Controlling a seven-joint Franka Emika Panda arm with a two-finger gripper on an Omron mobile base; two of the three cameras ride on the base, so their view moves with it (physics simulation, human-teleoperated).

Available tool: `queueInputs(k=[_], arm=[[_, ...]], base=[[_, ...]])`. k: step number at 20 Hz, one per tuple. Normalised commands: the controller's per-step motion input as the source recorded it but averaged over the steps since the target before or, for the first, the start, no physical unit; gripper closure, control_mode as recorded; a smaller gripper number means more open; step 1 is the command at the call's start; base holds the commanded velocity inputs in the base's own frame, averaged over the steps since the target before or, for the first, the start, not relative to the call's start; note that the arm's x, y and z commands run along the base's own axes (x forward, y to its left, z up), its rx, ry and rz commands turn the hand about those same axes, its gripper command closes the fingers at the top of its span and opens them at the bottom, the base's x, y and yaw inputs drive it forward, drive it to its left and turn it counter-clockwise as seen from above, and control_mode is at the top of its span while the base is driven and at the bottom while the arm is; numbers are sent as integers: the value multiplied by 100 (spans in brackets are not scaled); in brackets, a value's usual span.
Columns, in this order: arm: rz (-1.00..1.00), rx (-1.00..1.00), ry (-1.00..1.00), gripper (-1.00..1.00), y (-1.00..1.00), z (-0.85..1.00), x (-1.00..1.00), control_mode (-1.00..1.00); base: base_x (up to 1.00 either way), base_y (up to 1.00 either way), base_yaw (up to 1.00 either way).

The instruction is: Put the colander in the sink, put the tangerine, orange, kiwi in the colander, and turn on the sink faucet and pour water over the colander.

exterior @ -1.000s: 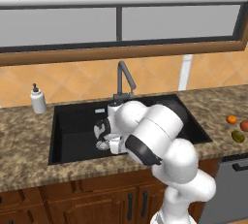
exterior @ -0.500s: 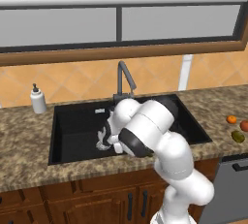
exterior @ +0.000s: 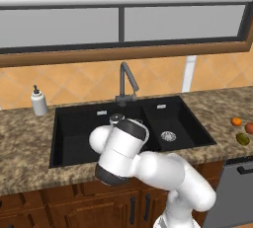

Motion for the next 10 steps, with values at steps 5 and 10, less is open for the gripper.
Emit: queueInputs(k=[5, 10], arm=[[-5, 0, 0, -100, 7, 3, -1, -100], [-2, 0, -7, -100, 0, 40, -26, -100]], base=[[0, 0, 0], [0, 0, 0]])
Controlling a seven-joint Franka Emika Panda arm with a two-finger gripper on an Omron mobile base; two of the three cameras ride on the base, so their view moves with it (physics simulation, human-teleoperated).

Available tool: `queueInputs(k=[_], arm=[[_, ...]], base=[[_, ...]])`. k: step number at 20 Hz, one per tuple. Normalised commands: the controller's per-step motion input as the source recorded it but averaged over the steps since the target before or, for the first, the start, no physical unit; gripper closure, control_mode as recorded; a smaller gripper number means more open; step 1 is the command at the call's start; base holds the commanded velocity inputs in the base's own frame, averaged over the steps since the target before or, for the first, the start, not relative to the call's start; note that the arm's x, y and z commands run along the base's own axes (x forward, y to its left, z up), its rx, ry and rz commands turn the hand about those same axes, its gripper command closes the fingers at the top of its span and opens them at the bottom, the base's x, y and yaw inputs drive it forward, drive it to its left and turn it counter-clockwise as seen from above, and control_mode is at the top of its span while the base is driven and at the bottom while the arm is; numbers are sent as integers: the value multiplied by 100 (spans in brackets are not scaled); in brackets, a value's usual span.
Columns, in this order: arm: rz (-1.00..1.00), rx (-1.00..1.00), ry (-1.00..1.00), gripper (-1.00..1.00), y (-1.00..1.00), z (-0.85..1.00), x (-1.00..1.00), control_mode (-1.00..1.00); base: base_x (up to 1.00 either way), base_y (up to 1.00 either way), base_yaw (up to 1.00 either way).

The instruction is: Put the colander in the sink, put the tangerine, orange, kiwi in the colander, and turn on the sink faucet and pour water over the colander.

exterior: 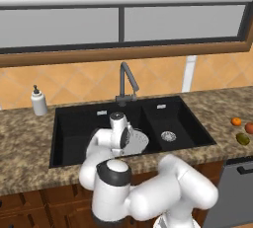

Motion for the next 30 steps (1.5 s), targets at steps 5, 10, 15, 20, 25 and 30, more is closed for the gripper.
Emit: queueInputs(k=[5, 10, 15, 20, 25, 30], arm=[[0, 0, -14, -100, 0, 92, -42, -100], [0, 0, -10, -100, 0, 87, -37, -100], [0, 6, 1, -100, -26, 94, -53, -100], [0, 5, 9, -100, -88, 76, -65, -100], [1, -1, 8, -100, -100, 22, -41, -100], [12, -7, 5, -100, -100, 4, 0, -100]], base=[[0, 0, 0], [0, 0, 0], [0, 0, 0], [0, 0, 0], [0, 0, 0], [0, 0, 0]])
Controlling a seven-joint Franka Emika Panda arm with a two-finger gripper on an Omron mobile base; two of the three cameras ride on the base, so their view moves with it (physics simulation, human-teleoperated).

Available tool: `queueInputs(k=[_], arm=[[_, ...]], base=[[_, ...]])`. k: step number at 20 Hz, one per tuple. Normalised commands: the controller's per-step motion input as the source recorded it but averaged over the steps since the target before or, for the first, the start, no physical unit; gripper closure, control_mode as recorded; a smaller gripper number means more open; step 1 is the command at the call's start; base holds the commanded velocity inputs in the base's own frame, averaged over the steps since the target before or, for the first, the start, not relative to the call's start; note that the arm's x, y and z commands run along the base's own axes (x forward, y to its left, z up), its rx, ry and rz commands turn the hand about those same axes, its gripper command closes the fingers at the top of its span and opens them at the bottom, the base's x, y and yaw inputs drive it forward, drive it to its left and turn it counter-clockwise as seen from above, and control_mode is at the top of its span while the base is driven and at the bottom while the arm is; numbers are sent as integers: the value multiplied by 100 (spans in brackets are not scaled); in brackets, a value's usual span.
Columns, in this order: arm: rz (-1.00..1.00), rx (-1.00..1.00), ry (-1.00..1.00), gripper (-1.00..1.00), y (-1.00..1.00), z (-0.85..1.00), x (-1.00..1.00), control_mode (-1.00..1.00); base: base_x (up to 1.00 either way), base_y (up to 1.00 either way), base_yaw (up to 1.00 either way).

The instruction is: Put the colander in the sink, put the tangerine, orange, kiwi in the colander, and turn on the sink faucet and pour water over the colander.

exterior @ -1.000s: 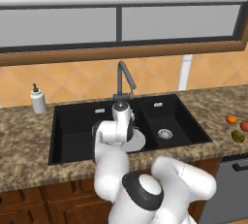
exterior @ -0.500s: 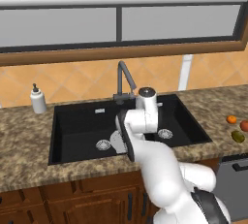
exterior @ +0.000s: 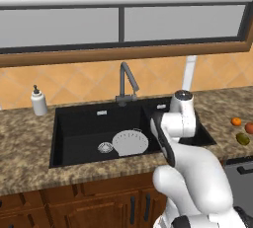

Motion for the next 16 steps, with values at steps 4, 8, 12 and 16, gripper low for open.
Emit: queueInputs(k=[4, 8, 12, 16], arm=[[21, -14, 9, -100, -100, 9, 19, -100], [27, -15, 14, -100, -100, 8, 26, -100], [28, -10, 16, -100, -100, 18, 24, -100], [26, -8, 14, -100, -99, 23, 24, -100]], base=[[0, 0, 0], [0, 0, 0], [0, 0, 0], [0, 0, 0]])
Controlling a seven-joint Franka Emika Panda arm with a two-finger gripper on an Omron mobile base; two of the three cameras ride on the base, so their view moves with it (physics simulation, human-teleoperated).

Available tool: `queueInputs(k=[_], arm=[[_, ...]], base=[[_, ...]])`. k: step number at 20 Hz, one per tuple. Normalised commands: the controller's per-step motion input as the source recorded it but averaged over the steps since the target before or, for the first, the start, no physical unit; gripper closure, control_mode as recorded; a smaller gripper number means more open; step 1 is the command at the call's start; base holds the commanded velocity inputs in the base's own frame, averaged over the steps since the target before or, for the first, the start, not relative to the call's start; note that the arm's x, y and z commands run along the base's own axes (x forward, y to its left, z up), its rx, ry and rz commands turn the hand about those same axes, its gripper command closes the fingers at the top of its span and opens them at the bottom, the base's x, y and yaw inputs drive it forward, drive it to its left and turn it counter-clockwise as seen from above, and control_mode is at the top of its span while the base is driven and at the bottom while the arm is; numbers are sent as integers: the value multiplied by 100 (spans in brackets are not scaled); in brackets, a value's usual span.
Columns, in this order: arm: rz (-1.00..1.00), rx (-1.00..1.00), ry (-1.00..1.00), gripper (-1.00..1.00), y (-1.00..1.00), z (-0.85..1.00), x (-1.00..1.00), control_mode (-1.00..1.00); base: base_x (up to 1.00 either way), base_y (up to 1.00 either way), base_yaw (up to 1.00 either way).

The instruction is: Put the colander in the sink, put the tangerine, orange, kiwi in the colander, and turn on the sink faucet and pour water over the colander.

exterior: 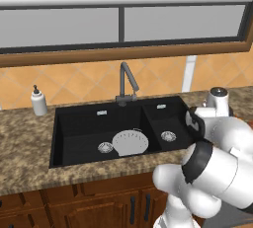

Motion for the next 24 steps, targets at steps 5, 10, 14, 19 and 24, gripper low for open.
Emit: queueInputs(k=[5, 10, 14, 19, 24], arm=[[25, -8, 8, -100, -85, 17, 20, -100], [31, -8, 7, -100, -70, 16, 11, -100], [34, -11, 11, -100, -46, 0, 8, -100], [40, -8, 10, -100, -19, -8, 19, -100], [38, -5, 9, -100, -32, -7, -3, -100]], base=[[0, 0, 0], [0, 0, 0], [0, 0, 0], [0, 0, 0], [0, 0, 0]])
